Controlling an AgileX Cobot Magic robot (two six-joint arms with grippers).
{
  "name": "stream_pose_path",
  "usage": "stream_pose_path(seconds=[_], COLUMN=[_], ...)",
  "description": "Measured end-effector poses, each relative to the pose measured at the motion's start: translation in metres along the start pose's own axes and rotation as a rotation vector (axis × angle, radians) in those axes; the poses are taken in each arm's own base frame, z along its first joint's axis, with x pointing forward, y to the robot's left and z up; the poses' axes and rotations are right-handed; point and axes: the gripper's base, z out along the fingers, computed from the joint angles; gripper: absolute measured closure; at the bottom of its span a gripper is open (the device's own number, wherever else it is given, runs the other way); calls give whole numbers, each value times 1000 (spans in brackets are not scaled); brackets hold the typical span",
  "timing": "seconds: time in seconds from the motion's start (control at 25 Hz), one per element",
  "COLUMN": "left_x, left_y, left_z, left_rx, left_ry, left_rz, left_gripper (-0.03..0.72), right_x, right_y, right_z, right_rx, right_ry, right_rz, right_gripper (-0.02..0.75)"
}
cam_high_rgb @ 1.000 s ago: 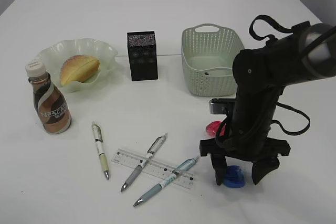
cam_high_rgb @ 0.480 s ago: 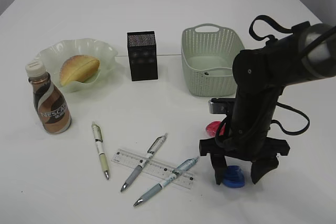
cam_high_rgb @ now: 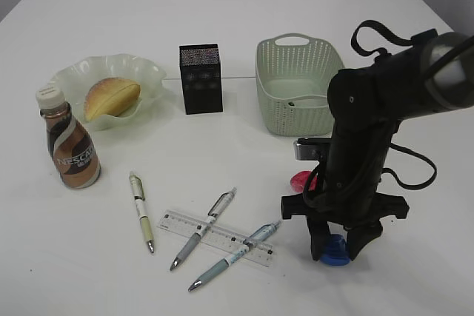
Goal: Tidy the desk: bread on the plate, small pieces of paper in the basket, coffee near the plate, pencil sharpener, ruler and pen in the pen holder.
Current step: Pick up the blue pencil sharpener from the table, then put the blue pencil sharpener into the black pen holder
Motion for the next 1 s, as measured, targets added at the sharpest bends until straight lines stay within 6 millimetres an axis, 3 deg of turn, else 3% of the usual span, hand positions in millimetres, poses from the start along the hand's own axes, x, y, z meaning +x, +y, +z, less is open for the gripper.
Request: stream_pose_path(seconds=[0.2, 0.4, 0.76, 1.0], left_x=[0, 1, 1, 2], left_y=[0, 0, 0, 0], left_z=[0, 0, 0, 0], left_rx=[0, -1, -1, -2], left_ry=[2, 10, 15, 25], left_rz=[0, 0, 0, 0], left_gripper=[230, 230, 232, 233], right_x=[-5, -16, -45, -61], right_y=[5, 13, 37, 50], right_z=[-13, -40, -120, -171], right_rx=[2, -6, -60, -99], right_ry=[22, 24, -197, -437], right_rz=[-28, -116, -468, -517], right_gripper=[403, 404, 404, 404])
